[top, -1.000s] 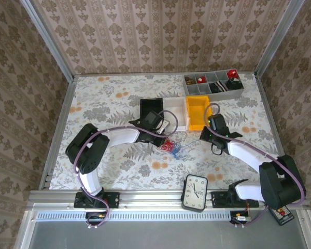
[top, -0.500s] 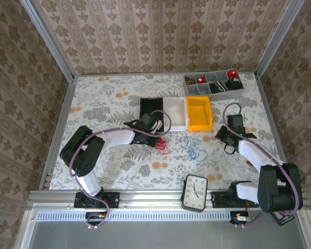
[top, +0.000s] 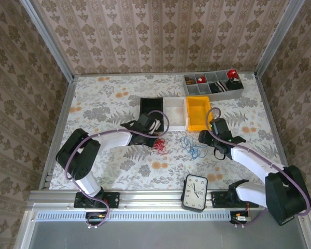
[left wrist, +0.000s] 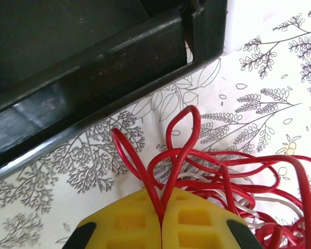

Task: Untangle the cables

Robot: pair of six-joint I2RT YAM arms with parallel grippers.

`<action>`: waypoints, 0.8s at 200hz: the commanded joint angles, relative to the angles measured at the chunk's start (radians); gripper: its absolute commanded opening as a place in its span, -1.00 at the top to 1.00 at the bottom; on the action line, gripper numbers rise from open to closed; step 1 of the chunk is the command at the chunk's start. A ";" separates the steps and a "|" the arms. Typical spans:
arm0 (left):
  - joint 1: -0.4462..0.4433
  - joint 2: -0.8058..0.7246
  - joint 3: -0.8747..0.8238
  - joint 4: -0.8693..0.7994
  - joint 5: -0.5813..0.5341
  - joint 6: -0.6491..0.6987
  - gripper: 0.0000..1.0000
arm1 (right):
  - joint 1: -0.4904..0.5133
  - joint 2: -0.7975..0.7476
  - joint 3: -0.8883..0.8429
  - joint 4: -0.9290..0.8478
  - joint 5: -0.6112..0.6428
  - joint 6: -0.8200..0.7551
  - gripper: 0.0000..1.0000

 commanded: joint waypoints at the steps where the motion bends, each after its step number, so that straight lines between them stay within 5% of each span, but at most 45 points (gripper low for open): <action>1: 0.010 -0.063 -0.021 0.018 -0.025 0.025 0.68 | 0.037 -0.017 -0.008 -0.006 -0.041 -0.063 -0.25; 31: 0.006 -0.129 -0.015 0.047 -0.018 0.047 -0.01 | 0.081 0.007 -0.010 -0.004 -0.120 -0.087 -0.22; 54: -0.020 -0.168 0.004 0.060 -0.025 0.097 -0.26 | 0.103 0.018 -0.020 -0.006 -0.151 -0.083 -0.10; 81: -0.072 -0.169 0.035 0.075 -0.003 0.170 -0.38 | 0.117 0.030 -0.019 -0.012 -0.158 -0.083 0.12; 116: -0.127 -0.088 0.078 0.136 -0.001 0.196 -0.43 | 0.117 0.062 0.001 -0.037 -0.141 -0.070 0.68; 126: -0.136 -0.059 0.095 0.153 -0.006 0.195 -0.43 | 0.117 0.068 0.005 -0.036 -0.138 -0.068 1.00; 160: -0.175 0.040 0.158 0.191 -0.016 0.201 -0.45 | 0.116 0.083 0.024 -0.057 -0.077 -0.028 1.00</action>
